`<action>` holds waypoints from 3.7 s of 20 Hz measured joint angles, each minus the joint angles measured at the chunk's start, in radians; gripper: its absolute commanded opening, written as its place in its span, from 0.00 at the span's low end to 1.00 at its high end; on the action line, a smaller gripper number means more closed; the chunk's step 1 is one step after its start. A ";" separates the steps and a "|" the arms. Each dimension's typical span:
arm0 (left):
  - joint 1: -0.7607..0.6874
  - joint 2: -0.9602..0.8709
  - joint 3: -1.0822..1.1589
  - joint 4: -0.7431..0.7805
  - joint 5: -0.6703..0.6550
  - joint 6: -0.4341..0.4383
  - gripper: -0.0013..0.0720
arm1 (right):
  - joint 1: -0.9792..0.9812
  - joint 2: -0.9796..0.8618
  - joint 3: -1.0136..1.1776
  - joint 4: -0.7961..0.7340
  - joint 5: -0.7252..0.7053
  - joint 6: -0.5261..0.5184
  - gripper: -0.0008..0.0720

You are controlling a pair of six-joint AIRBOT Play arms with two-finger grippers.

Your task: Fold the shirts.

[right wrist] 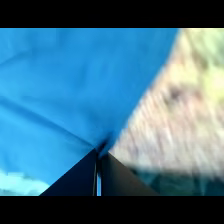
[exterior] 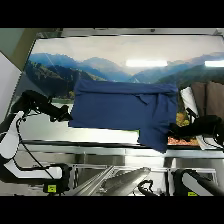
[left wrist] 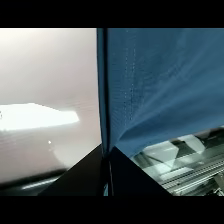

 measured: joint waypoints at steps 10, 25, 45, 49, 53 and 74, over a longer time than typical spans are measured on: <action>-0.016 0.149 -0.056 0.140 0.021 -0.087 0.04 | 0.001 0.213 0.072 -0.069 0.060 0.042 0.03; -0.172 -0.338 0.560 0.105 -0.076 -0.113 0.04 | 0.111 -0.344 0.489 0.097 0.318 -0.068 0.03; -0.238 -0.419 1.031 0.079 0.239 -0.198 0.96 | -0.008 -0.471 0.604 0.041 0.045 -0.114 0.99; -0.259 -0.362 0.992 -0.007 0.205 -0.204 0.04 | -0.011 -0.537 0.608 0.113 0.029 -0.156 0.98; -0.302 -0.343 0.981 -0.075 0.182 -0.199 0.04 | 0.000 -0.598 0.608 0.172 0.037 -0.193 0.25; -0.965 -0.769 1.069 -0.141 -0.239 -0.184 0.04 | 0.032 -0.197 0.966 0.230 -0.330 -0.145 0.03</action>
